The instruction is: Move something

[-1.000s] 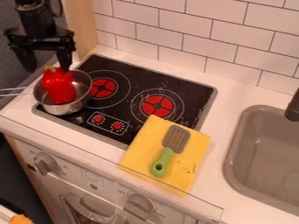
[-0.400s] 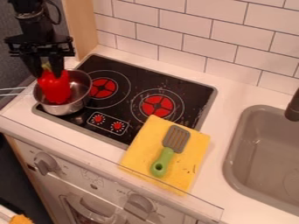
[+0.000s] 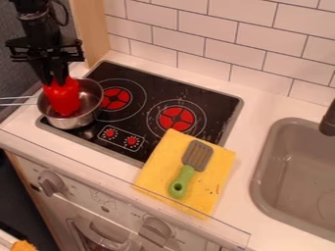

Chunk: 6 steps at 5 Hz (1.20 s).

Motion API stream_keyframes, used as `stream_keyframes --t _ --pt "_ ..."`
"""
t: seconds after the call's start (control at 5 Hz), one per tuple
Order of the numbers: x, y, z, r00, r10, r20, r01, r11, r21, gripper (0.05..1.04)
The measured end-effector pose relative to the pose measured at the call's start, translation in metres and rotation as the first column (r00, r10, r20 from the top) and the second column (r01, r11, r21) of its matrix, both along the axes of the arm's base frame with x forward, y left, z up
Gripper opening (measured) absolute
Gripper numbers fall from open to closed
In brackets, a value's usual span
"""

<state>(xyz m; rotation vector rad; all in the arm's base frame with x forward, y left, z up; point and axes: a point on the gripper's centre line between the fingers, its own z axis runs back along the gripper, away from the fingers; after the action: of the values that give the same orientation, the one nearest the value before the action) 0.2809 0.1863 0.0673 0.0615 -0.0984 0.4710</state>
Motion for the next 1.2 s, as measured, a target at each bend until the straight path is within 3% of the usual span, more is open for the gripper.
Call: stream_keyframes --t 0.2,0.4,0.6,0.8,1.2 --pt "0.007 -0.015 0.005 1.000 -0.023 0.017 0.023 1.000 -0.011 0.226" --pt "0.027 -0.055 0.030 0.993 -0.083 0.081 0.086 0.995 -0.041 0.197" --pt "0.062 -0.102 0.058 0.966 -0.176 0.190 0.197 0.976 -0.097 0.169" --pt "0.082 -0.150 0.053 0.946 -0.248 0.207 0.282 0.946 -0.158 0.161" --pt "0.103 -0.196 0.020 0.933 -0.322 0.158 0.352 0.909 -0.222 0.160"
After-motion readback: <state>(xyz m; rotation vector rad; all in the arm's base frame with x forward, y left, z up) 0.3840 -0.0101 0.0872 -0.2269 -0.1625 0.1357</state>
